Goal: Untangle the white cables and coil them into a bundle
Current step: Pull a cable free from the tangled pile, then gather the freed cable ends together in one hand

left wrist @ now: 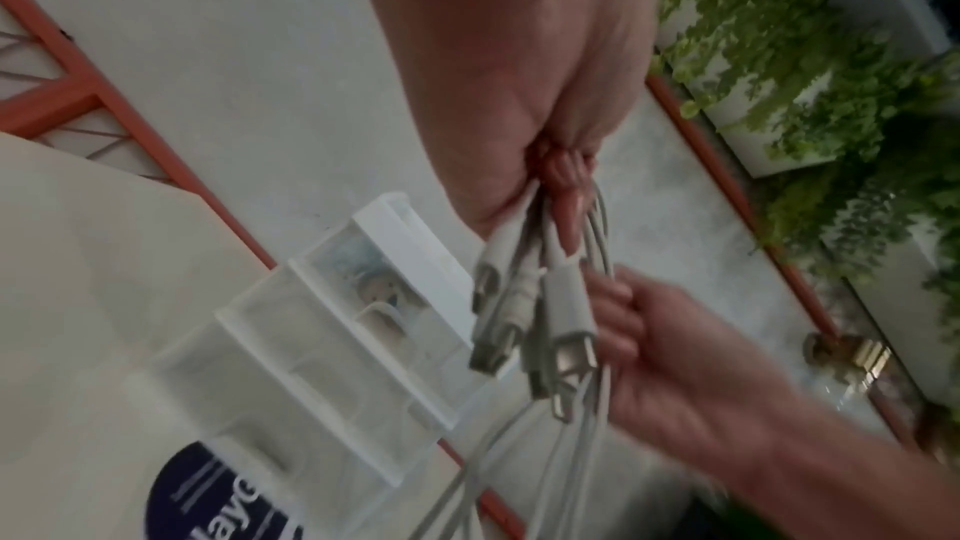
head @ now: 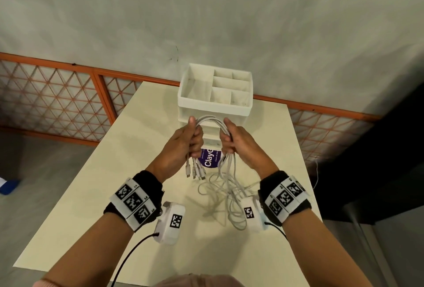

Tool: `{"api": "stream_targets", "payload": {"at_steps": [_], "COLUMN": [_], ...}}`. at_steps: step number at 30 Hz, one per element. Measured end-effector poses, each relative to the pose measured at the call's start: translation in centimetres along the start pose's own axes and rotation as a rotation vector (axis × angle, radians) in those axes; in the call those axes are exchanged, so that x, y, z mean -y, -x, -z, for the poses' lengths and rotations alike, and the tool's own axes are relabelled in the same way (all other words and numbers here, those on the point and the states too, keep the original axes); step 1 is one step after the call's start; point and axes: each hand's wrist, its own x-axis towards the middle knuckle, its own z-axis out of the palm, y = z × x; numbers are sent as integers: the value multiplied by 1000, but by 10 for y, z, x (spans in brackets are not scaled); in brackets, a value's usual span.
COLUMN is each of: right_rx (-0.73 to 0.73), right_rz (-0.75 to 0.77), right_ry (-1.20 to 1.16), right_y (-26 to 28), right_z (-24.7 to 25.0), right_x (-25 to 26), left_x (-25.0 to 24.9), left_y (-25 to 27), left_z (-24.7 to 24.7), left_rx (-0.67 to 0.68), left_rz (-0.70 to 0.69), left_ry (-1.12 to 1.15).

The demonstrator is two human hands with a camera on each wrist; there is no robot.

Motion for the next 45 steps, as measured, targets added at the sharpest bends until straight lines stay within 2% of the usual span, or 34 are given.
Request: {"api": "stream_targets", "payload": {"at_steps": [2, 4, 8, 14, 17, 19, 21, 23, 25, 27, 29, 32, 38, 41, 43, 45], "right_rx": [-107, -148, -152, -160, -104, -56, 30, 109, 118, 72, 58, 183, 504, 652, 631, 518], "right_rz": [22, 19, -74, -200, -238, -247, -235, -196, -93, 75, 176, 250, -27, -118, -155, -100], "right_ry": [-82, -129, -170, -178, -288, -244, -8, 250, 363, 383, 456, 530, 205, 241, 324, 471], "right_y": [-3, -5, -13, -19, -18, -17, -12, 0, 7, 9, 8, 15, 29, 35, 39, 39], "right_z": [-12, -21, -27, -24, -28, -29, -28, -26, -23, -22, -27, -42, -34, -15, -5, 4], "right_x": [3, 7, 4, 2, 6, 7, 7, 8, 4, -2, -3, 1, -11, -18, -18, -14], "left_x": [10, 16, 19, 19, 13, 7, 0, -2, 3, 8, 12, 16, 11, 7, 6, 5], "left_y": [0, -2, -5, -2, 2, 4, 3, -1, -8, -12, -14, -18, -26, -28, -27, -25], "left_z": [-7, -14, -15, -15, -17, -23, -23, -10, 9, 21, 19, 12, 17, 32, 41, 43], "left_rx": [-1, -3, -12, -11, -13, -27, -97, -222, -363, -468, -523, -543, -576, -624, -603, -527], "left_rz": [10, -12, -122, -110, -116, -103, -119, -165, -167, -161, -146, -97, -203, -217, -217, -232], "left_ry": [-50, -137, -299, -252, -211, -187, -208, -240, -242, -239, -184, -43, 119, 180, 226, 180]}}
